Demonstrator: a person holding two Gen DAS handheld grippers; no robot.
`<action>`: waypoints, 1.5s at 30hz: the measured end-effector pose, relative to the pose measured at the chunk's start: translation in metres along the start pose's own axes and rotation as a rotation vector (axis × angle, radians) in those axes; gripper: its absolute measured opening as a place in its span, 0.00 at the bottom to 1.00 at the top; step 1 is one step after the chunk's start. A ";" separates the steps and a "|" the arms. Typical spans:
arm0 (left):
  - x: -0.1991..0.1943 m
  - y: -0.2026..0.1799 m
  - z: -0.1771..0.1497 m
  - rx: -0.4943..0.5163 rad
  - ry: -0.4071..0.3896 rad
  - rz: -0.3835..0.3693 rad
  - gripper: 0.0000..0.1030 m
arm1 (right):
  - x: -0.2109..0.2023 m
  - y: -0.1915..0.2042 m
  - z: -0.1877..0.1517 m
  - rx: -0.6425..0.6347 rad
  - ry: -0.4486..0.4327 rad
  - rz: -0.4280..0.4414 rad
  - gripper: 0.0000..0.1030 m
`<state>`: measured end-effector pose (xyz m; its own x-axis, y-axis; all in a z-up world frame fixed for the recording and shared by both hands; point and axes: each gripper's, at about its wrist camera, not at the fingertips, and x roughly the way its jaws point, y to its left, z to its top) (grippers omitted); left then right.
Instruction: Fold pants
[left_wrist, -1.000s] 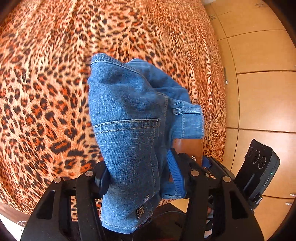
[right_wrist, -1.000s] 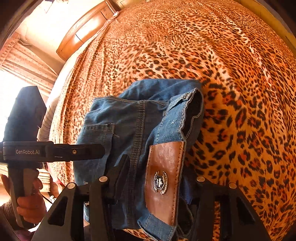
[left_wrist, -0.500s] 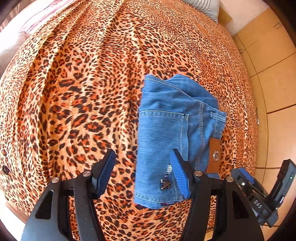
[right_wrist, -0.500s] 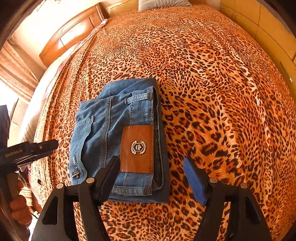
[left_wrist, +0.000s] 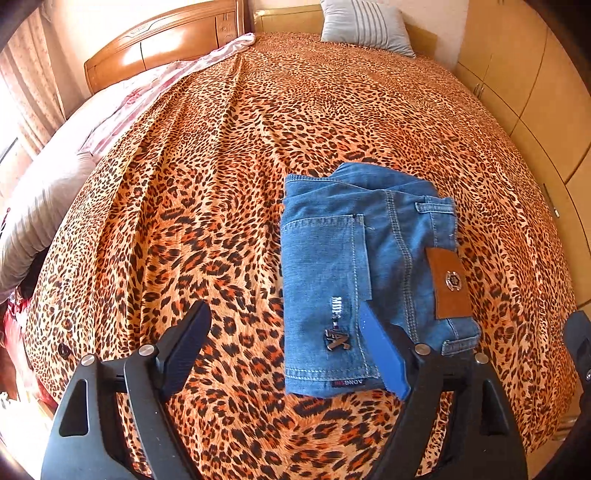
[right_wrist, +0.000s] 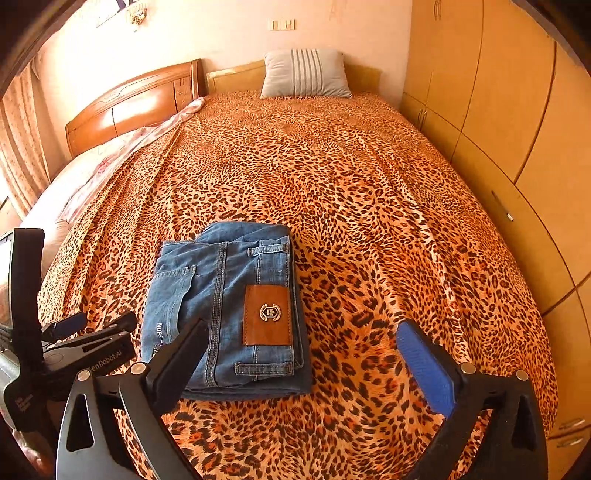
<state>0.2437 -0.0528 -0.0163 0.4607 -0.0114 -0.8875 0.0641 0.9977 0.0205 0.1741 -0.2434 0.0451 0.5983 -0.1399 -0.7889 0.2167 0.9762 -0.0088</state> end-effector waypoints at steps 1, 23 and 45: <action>-0.004 -0.001 -0.001 -0.002 0.004 -0.016 0.80 | -0.009 -0.001 -0.002 0.003 -0.032 -0.016 0.99; -0.058 -0.026 -0.043 0.004 -0.065 -0.063 0.80 | -0.057 -0.036 -0.052 -0.018 -0.044 0.020 1.00; -0.096 -0.036 -0.057 0.040 -0.183 -0.060 0.80 | -0.048 -0.061 -0.068 0.109 0.028 0.093 1.00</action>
<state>0.1465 -0.0840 0.0422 0.6081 -0.0863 -0.7892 0.1295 0.9915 -0.0087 0.0795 -0.2853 0.0419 0.5980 -0.0435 -0.8003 0.2449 0.9607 0.1308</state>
